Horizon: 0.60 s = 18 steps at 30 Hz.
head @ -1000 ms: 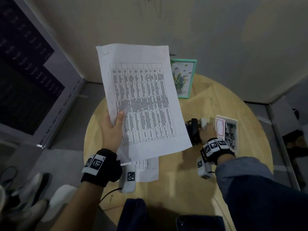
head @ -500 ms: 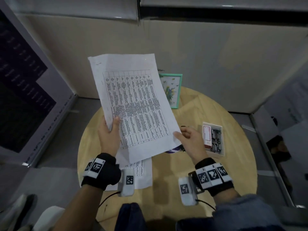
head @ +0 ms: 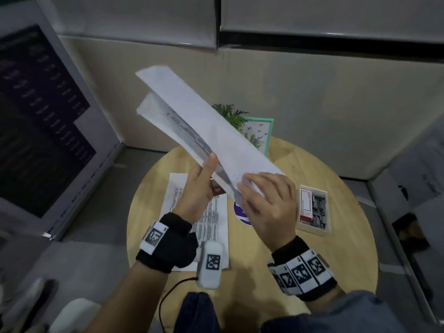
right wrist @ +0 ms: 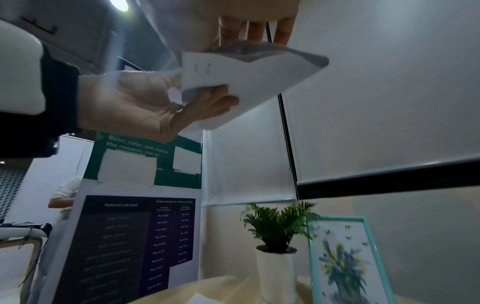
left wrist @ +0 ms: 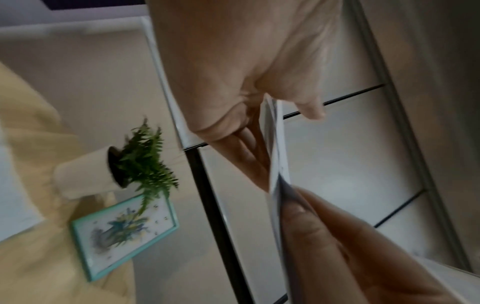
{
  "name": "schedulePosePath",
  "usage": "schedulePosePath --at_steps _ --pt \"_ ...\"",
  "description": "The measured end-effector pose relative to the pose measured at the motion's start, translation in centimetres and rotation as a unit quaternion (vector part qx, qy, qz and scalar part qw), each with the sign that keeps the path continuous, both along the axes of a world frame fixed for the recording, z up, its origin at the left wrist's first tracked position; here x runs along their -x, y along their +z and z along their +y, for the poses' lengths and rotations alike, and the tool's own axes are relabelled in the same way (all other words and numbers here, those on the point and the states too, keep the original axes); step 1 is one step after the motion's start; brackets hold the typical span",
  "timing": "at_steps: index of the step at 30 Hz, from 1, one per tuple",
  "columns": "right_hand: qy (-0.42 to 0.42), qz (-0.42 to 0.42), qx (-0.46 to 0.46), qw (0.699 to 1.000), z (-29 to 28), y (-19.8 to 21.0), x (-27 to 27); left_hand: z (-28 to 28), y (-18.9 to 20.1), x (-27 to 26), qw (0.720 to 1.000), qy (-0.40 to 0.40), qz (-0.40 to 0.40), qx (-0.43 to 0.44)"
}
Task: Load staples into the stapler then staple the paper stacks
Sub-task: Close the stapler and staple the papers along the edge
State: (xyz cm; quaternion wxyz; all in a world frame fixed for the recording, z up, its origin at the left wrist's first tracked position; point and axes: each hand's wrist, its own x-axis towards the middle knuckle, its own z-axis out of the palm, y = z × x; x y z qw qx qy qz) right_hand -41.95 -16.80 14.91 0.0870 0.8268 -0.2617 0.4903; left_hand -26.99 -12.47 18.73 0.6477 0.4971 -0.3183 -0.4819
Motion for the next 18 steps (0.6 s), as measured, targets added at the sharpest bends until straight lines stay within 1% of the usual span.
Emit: schedulePosePath --at_steps 3,9,14,18 --pt "0.004 -0.013 0.025 1.000 0.8 1.6 0.1 1.0 2.2 0.2 0.998 -0.031 -0.028 0.040" --pt "0.100 -0.107 0.002 0.989 1.8 4.6 0.0 1.9 5.9 0.2 0.995 -0.050 -0.036 0.080" --pt "0.111 -0.147 -0.004 0.983 2.2 5.7 -0.2 2.3 7.7 0.6 0.991 -0.052 -0.055 0.114" --pt "0.105 -0.154 -0.003 0.982 2.3 5.9 -0.3 2.3 8.1 0.6 0.989 -0.059 -0.067 0.119"
